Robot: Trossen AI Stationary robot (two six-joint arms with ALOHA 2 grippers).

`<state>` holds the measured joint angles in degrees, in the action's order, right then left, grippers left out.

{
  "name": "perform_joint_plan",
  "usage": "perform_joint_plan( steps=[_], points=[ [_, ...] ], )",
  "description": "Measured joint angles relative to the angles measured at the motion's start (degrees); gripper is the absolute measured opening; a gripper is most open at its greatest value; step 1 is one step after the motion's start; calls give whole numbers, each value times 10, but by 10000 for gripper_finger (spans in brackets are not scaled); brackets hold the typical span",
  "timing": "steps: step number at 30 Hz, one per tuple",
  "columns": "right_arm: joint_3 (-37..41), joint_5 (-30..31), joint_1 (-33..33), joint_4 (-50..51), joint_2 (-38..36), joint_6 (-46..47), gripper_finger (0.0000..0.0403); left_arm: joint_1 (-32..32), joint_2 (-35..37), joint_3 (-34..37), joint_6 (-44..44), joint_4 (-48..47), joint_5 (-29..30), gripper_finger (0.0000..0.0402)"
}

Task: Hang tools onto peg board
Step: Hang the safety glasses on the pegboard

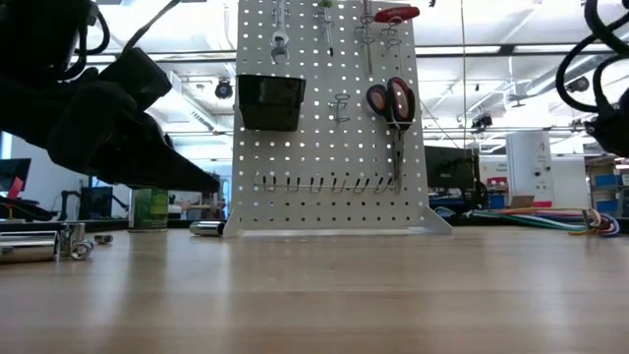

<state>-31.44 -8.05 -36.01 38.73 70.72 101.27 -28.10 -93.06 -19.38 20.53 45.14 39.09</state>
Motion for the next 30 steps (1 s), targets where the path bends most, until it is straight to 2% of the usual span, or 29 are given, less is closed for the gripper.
perform_joint_plan(
  steps=[2, 6, 9, 12, 14, 16, 19, 22, 30],
  points=[
    [0, 42, 0, -32, -3, -27, 11, 0, 0, -3, -1, 10, -1, 114],
    [-10, 169, 3, -113, -12, -129, 12, 0, 0, -7, -34, 74, -33, 114],
    [-11, 256, 3, -234, -19, -284, 6, 0, 0, -7, -67, 155, -66, 114],
    [-11, 299, 1, -415, -19, -517, 5, 0, -1, -13, -89, 223, -72, 114],
    [-11, 299, 1, -549, -14, -669, 4, 0, -4, -26, -103, 245, -76, 114],
    [-11, 261, 1, -651, -12, -797, 3, 0, -7, -48, -114, 245, -92, 114],
    [-11, 192, 2, -718, -12, -903, 2, 0, -18, -88, -132, 234, -124, 114],
    [-11, 168, 7, -730, -12, -930, 2, 0, -43, -132, -163, 229, -131, 114],
    [-17, 116, 20, -758, 35, -933, 1, 1, -117, -234, -234, 228, -128, 114]
  ],
)
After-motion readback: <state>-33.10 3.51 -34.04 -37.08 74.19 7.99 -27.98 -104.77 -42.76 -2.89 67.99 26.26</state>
